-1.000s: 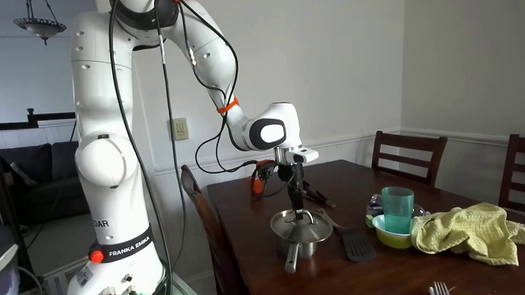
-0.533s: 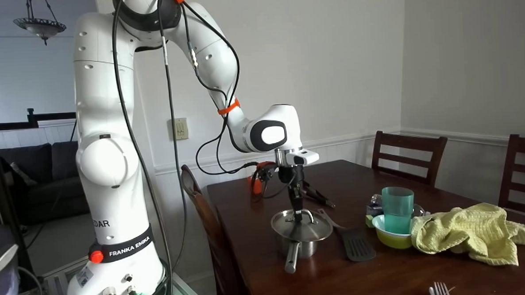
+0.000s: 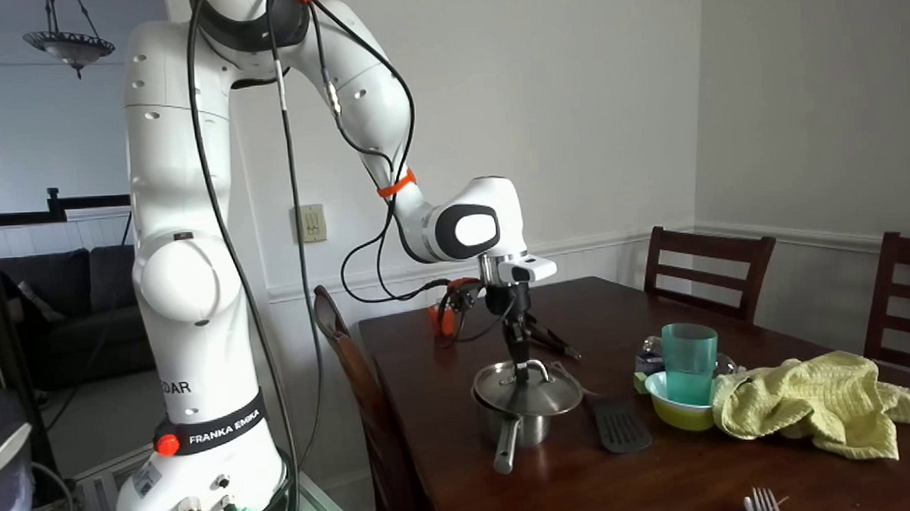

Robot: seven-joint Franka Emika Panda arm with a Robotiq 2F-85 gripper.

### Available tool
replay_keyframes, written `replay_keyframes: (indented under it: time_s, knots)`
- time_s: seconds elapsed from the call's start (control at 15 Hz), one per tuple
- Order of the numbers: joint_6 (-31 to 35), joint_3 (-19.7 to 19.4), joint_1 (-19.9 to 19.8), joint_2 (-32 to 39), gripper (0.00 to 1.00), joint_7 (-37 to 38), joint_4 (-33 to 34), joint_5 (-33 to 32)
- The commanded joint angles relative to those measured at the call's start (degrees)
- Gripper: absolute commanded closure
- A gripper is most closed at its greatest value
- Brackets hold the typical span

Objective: Pick up the silver pot lid and put it on the table

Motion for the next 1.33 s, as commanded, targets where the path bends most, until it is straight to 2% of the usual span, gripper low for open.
replay_keyframes:
  time_s: [0.0,0.2,0.33,0.47,0.53,0.67,0.8,0.87,1.0,1.27]
  knots:
    - [-1.64,-3.41,0.81,-5.36,0.96,5.37,-1.32,-8.14]
    - [-0.04,-5.57,-1.97,-7.29,0.96,9.63,-1.67,-15.74]
    - [1.32,-6.95,-4.77,-8.07,0.96,10.66,-2.06,-18.32]
    - [2.93,-7.52,-7.61,-7.37,0.96,7.22,-2.33,-14.41]
    - [0.59,-5.85,-6.53,-6.01,0.85,8.03,-0.49,-14.95]
    - [1.65,-6.7,-8.25,-6.04,0.85,7.42,-1.06,-14.91]
    - [1.9,-6.72,-8.37,-6.03,0.85,7.4,-1.31,-14.89]
    - [1.91,-6.66,-8.28,-6.03,0.96,7.41,-1.31,-14.86]
    - [1.8,-7.41,-8.81,-2.58,0.96,10.53,1.24,-15.27]
    - [6.17,-9.67,-10.01,2.07,0.96,8.97,3.85,-12.58]
